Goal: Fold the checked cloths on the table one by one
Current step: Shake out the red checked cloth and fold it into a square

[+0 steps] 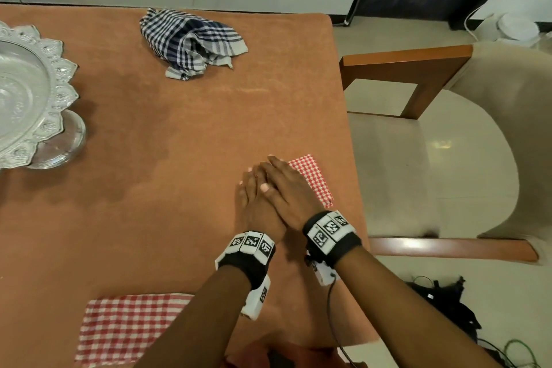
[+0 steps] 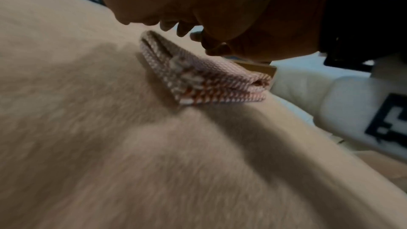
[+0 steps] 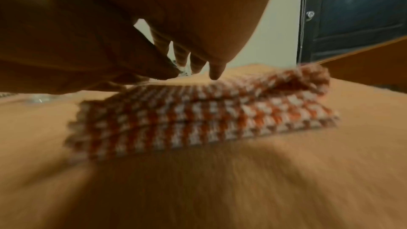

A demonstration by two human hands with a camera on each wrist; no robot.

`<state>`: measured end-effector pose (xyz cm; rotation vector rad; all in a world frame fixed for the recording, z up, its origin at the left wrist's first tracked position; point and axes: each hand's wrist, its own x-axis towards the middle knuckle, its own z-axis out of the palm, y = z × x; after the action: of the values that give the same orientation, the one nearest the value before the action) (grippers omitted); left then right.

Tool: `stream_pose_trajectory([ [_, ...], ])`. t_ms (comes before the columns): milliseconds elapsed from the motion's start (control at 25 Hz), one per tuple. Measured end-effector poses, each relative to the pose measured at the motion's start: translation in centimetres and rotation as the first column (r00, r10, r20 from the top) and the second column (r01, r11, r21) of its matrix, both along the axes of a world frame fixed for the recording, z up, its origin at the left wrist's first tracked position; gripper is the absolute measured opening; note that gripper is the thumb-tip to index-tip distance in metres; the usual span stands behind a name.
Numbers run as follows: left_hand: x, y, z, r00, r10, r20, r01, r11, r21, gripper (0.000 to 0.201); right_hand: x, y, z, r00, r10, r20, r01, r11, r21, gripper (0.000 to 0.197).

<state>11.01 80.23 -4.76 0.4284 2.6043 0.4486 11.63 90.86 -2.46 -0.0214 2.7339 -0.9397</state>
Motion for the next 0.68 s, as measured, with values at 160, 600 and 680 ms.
stream_pose_trajectory([
  [160,0.9,-1.4,-1.5,0.997,-0.053,0.055,0.059,0.991,-0.123,0.071,1.1,0.1,-4.0,0.985,0.082,0.15,-0.124,0.949,0.292,0.073],
  [600,0.9,-1.5,-2.0,0.999,0.031,-0.021,-0.035,0.977,-0.21,0.086,0.5,3.3,-4.5,0.97,-0.177,0.168,0.093,0.905,0.416,0.078],
  [680,0.5,-2.0,-1.7,0.998,0.05,0.042,-0.038,0.969,-0.243,0.097,0.1,4.7,-4.1,0.906,-0.338,0.253,0.231,0.899,0.372,0.081],
])
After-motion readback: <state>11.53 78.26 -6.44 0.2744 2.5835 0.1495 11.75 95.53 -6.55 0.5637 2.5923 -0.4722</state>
